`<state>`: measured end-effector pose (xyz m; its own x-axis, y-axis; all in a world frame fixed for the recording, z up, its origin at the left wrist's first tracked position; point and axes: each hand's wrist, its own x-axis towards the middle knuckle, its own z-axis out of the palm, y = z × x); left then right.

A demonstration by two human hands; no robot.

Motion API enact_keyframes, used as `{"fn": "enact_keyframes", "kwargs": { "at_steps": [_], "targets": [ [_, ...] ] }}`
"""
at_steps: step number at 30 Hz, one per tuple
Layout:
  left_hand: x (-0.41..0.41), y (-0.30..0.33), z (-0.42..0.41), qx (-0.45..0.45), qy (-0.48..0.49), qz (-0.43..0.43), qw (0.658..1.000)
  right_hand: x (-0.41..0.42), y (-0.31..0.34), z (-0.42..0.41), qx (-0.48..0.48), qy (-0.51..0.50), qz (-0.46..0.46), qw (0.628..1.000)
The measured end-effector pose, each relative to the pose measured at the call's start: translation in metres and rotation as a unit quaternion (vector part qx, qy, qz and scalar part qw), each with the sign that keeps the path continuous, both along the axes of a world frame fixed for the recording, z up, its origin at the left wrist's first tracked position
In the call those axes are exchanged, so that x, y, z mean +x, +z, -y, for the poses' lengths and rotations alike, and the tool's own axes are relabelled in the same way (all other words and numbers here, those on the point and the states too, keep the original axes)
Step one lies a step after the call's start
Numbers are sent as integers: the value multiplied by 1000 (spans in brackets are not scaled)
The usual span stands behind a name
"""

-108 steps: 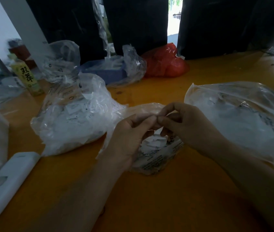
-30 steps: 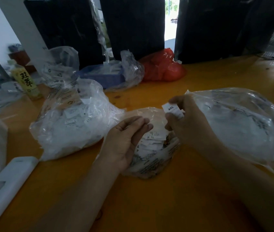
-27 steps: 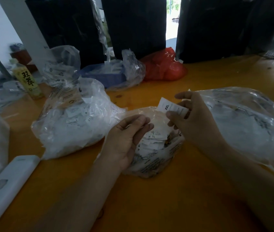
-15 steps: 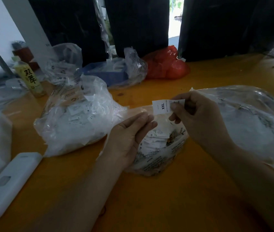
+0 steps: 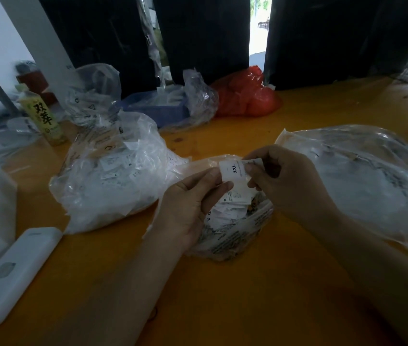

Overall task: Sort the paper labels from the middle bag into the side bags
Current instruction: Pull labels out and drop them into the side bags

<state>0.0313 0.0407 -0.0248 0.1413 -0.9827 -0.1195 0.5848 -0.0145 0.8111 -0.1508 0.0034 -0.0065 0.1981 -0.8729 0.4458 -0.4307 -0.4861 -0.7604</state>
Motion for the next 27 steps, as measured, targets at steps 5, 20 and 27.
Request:
{"fn": "enact_keyframes", "kwargs": {
  "at_steps": [5,20,27],
  "targets": [
    [0,0,0,7,28,8,1000,-3,2,1,-8,5,-5,1000],
    [-8,6,-5,8,34,45,998,4,-4,0,84,23,100,991],
    [-8,8,-7,8,33,64,997,8,-4,-8,45,51,58,996]
  ]
}}
